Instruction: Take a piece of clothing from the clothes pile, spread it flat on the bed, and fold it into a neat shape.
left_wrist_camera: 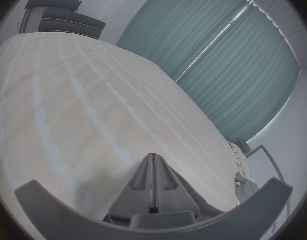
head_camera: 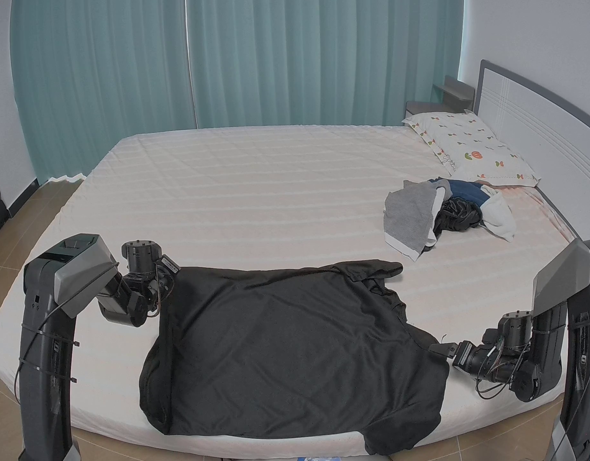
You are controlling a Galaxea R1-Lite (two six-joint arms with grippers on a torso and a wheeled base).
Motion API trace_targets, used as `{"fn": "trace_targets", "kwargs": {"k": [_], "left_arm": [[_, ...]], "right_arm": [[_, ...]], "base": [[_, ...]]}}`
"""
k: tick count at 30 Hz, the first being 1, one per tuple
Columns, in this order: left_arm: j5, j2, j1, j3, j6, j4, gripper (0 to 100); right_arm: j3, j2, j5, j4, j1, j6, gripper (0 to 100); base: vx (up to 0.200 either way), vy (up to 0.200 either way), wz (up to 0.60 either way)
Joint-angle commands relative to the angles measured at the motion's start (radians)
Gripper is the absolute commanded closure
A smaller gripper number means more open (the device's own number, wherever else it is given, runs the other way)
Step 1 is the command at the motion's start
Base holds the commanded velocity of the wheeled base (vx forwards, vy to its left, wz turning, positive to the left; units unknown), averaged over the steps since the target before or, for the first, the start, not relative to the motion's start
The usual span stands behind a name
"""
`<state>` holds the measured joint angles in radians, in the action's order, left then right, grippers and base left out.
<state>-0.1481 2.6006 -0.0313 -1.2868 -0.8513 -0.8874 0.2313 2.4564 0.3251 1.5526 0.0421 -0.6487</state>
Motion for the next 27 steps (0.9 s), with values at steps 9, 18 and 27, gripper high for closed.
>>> {"fn": "trace_targets", "kwargs": {"k": [9,18,27], "left_arm": [[-0.004,0.024,0.008,-0.063,0.006,-0.01,100],[0.008,0.013,0.024,-0.066,0.143,0.016,100],[0.01,0.058,0.073,-0.118,0.14,0.013,0]], "right_arm": [[-0.001,0.006,-0.001,0.011,0.008,-0.002,0],[-0.003,0.006,-0.001,0.011,0.008,-0.003,0],[-0.003,0.006,-0.001,0.011,0.008,-0.002,0]], "base": [[0.0,0.0,0.0],[0.0,0.0,0.0],[0.0,0.0,0.0]]}}
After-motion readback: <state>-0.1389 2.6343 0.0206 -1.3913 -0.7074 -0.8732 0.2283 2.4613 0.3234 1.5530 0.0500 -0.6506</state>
